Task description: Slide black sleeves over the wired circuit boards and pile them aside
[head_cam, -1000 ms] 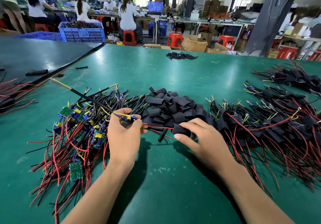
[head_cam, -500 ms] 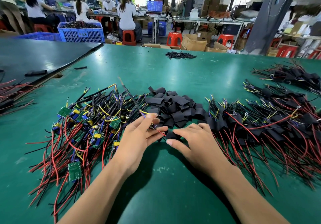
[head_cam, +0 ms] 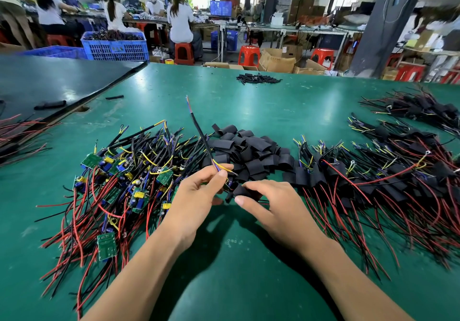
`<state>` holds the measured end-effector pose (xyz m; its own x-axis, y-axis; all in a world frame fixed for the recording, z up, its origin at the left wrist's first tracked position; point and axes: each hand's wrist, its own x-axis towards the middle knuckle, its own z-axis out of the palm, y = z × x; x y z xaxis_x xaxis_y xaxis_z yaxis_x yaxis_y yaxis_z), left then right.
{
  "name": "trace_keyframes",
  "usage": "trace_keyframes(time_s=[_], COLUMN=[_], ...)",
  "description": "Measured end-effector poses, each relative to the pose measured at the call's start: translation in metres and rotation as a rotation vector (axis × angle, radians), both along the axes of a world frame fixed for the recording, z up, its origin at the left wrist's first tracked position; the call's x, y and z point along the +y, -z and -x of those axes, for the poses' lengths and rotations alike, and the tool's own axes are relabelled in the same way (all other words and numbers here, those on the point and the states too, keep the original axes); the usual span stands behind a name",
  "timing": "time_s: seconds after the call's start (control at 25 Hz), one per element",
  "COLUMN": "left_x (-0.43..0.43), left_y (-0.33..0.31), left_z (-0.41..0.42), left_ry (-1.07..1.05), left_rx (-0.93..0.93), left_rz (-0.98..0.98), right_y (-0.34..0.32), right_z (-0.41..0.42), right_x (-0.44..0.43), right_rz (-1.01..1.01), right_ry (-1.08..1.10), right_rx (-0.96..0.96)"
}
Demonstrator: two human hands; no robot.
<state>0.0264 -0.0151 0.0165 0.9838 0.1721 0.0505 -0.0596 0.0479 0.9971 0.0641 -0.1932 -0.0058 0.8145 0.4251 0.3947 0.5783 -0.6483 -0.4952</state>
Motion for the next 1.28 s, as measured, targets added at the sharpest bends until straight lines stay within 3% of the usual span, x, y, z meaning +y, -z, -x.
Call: trace_keyframes(time_s=[0.4,0.84,1.28], left_x=[0.0051,0.0052,-0.0008], left_y=[0.0082,0.0086,0.0104], left_z=[-0.0049,-0.0045,-0.0029], left_ry=[-0.08,-0.024,-0.049], left_rx=[-0.018,-0.025,-0.025], left_rz=[0.046,0.13,0.026], right_y=[-0.0045,-0.0052,-0.0062], right_z=[-0.0031,-0.0012,0.0027], right_x=[-0.0064,-0.0055,-0.0002], right_rz=[0.121,0.032,-0.101], right_ry=[0.008,0.047,-0.006], right_rx=[0.021,-0.005,0.02])
